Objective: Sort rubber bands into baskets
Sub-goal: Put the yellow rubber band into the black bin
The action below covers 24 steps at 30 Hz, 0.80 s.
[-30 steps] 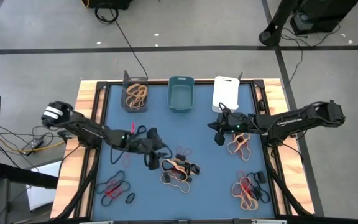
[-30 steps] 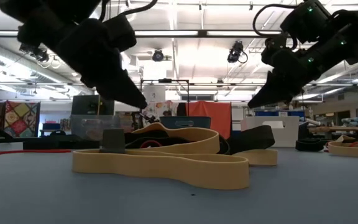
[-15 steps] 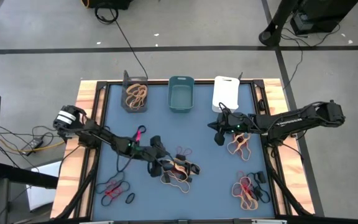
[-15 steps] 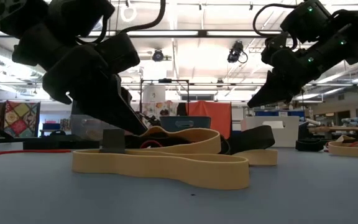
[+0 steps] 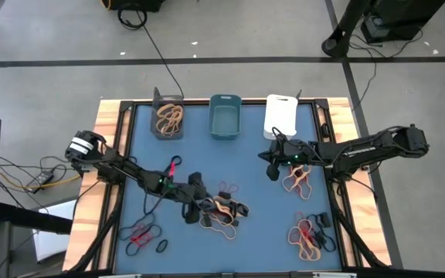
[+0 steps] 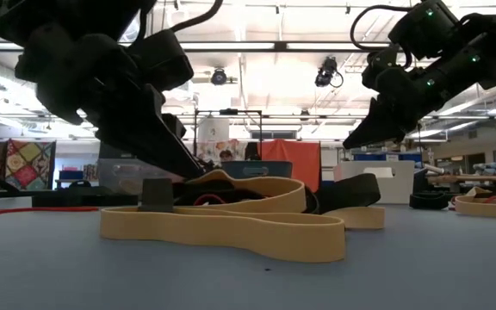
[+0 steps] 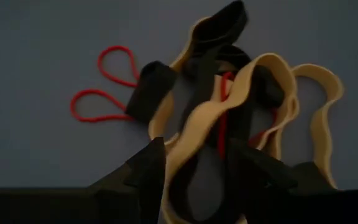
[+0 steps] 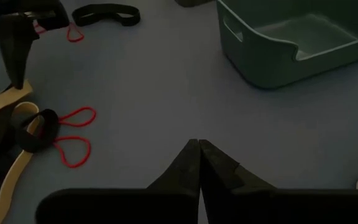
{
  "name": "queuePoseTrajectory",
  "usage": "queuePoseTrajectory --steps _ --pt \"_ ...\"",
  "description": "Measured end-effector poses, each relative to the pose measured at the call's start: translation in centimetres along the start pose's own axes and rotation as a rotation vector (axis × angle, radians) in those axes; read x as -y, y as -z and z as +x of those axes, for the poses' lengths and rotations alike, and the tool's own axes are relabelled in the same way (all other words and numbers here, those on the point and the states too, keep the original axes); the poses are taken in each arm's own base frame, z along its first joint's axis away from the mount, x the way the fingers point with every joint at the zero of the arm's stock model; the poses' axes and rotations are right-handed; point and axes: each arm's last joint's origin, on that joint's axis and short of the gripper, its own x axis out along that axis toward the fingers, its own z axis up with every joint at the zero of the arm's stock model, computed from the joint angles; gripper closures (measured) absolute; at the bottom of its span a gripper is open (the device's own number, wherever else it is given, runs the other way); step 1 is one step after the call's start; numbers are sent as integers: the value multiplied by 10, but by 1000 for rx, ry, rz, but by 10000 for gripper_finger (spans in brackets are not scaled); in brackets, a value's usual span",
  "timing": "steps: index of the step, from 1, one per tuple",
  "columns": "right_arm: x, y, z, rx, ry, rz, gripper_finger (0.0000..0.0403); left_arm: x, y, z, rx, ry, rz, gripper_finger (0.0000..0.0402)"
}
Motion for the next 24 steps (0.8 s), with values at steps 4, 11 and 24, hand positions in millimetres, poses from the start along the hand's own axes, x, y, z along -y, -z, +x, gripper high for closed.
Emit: queuePoseTrajectory --steps 4,11,24 --pt "0 0 0 0 0 0 388 -3 3 0 -23 -58 9 229" --pt "0 0 0 0 0 -1 390 -4 6 0 -52 -70 17 272" --pt "0 0 0 0 0 -2 389 -5 5 1 -39 -87 39 374"
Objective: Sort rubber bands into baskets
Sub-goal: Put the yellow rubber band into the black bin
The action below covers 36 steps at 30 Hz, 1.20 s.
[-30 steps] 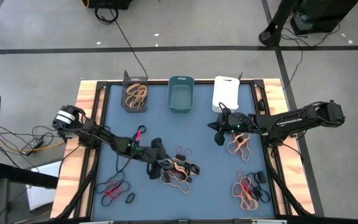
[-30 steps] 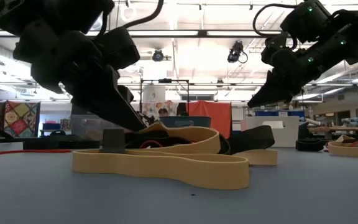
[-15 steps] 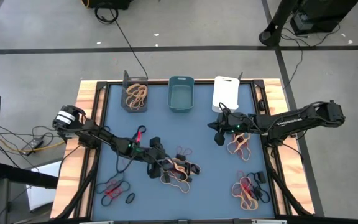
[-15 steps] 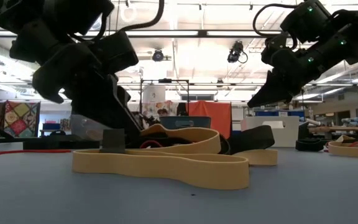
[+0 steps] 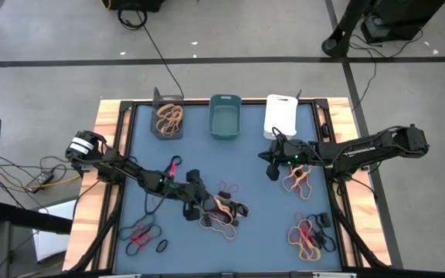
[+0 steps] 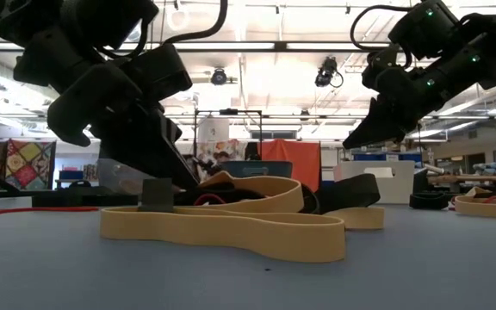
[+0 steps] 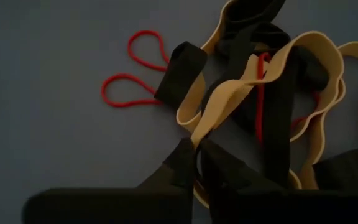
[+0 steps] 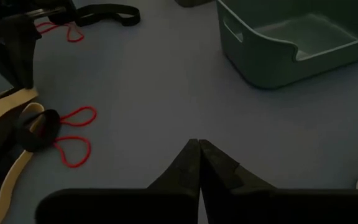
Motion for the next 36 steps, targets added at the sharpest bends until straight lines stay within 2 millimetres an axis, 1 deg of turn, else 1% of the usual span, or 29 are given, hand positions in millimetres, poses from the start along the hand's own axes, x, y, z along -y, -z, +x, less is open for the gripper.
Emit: queuePoseTrajectory --steps 3,7,10,18,23,29,36 --pt "0 0 0 0 0 0 389 1 -2 0 16 5 -4 394" --pt "0 0 0 0 0 0 390 1 -3 0 29 14 -8 395" --pt "0 0 0 0 0 0 389 1 -4 0 36 18 -10 378" --pt "0 0 0 0 -1 0 390 1 -4 0 36 20 -11 314" --pt "0 0 0 -1 0 0 388 2 -3 0 31 32 -10 296" --pt "0 0 0 -1 -2 0 390 2 -3 0 25 30 -8 299" --pt "0 0 0 -1 -2 0 389 1 -3 0 30 7 6 327"
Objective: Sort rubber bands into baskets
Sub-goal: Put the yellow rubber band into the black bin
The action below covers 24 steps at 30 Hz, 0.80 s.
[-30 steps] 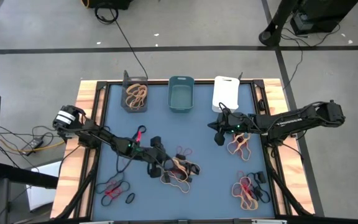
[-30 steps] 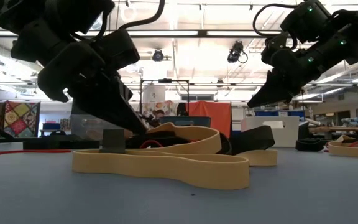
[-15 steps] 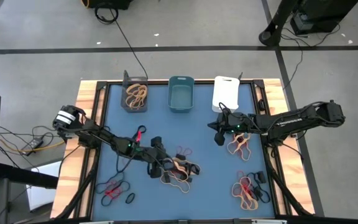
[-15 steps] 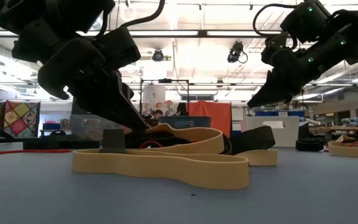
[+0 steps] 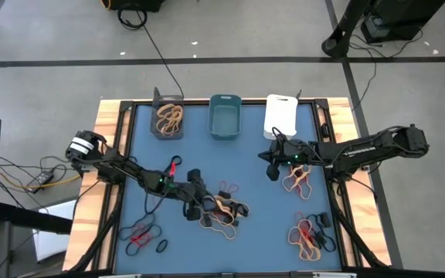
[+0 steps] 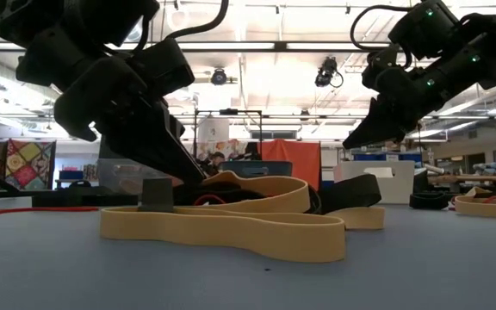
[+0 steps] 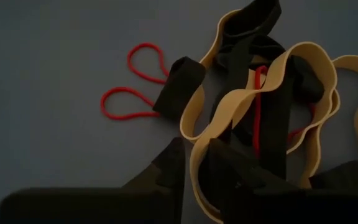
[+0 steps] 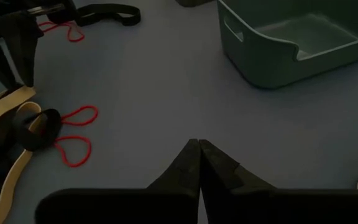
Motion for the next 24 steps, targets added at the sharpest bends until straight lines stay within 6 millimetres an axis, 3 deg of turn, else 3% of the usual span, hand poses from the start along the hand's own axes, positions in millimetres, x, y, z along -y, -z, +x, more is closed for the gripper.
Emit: queuePoseTrajectory --steps 14,20,24 --pt "0 0 0 1 1 1 390 1 13 13 -43 -11 -2 342" --pt "0 0 0 1 0 1 389 0 13 13 -43 -31 -1 393" --pt "0 0 0 1 0 1 390 -2 13 13 -28 -86 1 397"
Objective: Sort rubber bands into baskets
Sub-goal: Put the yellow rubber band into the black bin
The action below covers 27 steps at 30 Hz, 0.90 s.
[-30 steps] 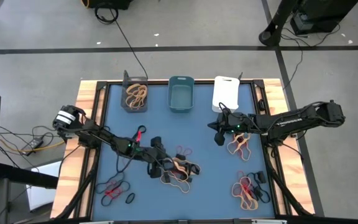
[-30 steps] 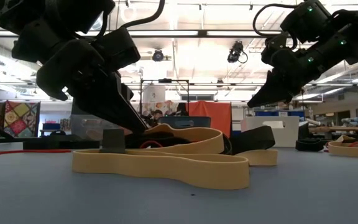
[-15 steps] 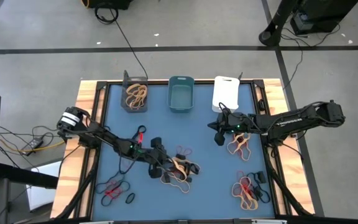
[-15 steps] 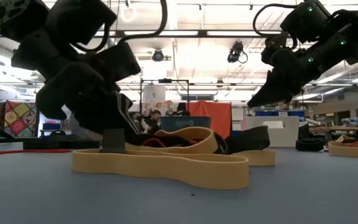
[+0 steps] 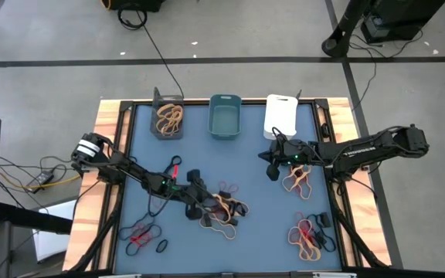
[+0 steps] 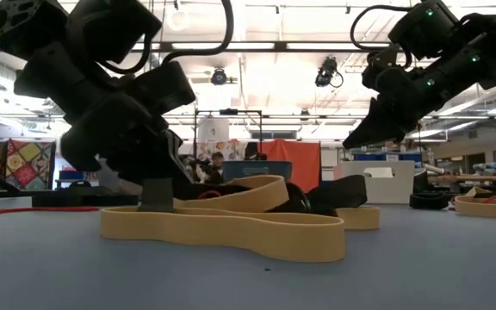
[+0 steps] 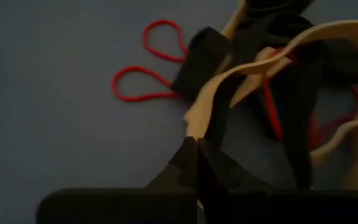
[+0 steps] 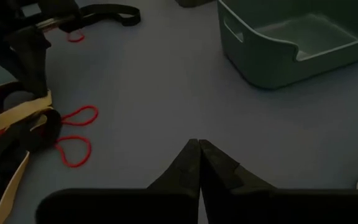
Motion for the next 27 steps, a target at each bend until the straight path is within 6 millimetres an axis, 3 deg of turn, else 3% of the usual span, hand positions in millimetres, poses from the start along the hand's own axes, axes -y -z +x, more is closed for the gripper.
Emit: queuePoseTrajectory --steps 8,19,27 --pt "0 0 0 0 0 0 390 -3 -2 -1 29 -102 -1 399" --pt "0 0 0 0 0 0 390 -2 0 -1 -6 -33 -10 393" --pt "0 0 0 -1 1 -1 390 -7 -11 -19 17 -89 30 388"
